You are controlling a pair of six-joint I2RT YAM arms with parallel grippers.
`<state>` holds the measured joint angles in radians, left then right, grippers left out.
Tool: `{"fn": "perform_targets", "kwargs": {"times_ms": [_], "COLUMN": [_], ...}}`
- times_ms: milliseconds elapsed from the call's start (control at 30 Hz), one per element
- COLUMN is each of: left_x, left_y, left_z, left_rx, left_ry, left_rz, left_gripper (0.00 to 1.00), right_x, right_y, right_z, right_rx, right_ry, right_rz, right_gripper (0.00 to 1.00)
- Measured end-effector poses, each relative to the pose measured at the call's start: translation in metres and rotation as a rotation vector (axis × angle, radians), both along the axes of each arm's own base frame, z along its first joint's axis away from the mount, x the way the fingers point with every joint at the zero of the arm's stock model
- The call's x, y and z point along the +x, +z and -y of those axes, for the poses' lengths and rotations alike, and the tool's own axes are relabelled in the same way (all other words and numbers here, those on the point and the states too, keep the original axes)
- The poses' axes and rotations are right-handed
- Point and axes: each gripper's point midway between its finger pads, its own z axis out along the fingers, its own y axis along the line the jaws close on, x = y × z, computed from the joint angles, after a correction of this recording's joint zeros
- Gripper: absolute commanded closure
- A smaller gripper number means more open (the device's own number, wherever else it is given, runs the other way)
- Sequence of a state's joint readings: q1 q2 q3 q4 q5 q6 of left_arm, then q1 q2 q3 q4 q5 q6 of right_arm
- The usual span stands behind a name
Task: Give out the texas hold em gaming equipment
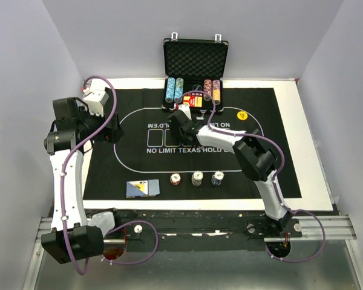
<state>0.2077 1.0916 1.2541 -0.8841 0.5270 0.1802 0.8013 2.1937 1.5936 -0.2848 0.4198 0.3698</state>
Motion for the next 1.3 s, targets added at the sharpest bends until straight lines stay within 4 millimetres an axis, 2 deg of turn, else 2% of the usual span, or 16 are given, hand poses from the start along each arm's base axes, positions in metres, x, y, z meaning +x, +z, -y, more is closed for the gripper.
{"fn": "perform_targets", "kwargs": {"times_ms": [167,400,600,767,800,1000,1133,1200,1300], "left_x": [0.0,0.0,0.0,0.0,0.0,0.0,-0.001,-0.003,-0.007], "left_y": [0.0,0.0,-0.001,-0.001,-0.001,-0.002,-0.005,-0.006,-0.007], "left_z": [0.0,-0.001,-0.003,-0.004,-0.004,-0.01,-0.02,-0.026,-0.029], "left_rx": [0.004,0.007,0.02,0.025,0.025,0.024,0.024,0.025,0.032], "left_ry": [-0.003,-0.002,0.006,0.008,0.009,0.029,0.063,0.084,0.091], "left_rz": [0.0,0.001,0.001,0.001,0.001,-0.003,-0.013,-0.018,-0.018], "left_gripper": [0.01,0.01,0.01,0.01,0.01,0.01,0.01,0.01,0.01], "right_x": [0.001,0.001,-0.001,-0.01,-0.01,-0.034,-0.042,-0.046,-0.048], "right_y": [-0.001,-0.002,-0.003,-0.002,-0.001,0.002,0.005,0.007,0.008], "right_z": [0.003,0.001,-0.002,-0.017,-0.023,-0.114,-0.167,-0.189,-0.21], "right_rx": [-0.005,0.016,0.027,0.039,0.041,0.115,0.177,0.212,0.26], "right_ry": [-0.016,-0.028,-0.025,-0.002,0.003,0.133,0.205,0.242,0.284], "right_rz": [0.007,0.005,0.0,-0.005,-0.006,-0.002,-0.006,-0.01,-0.019], "right_gripper": [0.23,0.42,0.46,0.47,0.47,0.47,0.47,0.47,0.47]}}
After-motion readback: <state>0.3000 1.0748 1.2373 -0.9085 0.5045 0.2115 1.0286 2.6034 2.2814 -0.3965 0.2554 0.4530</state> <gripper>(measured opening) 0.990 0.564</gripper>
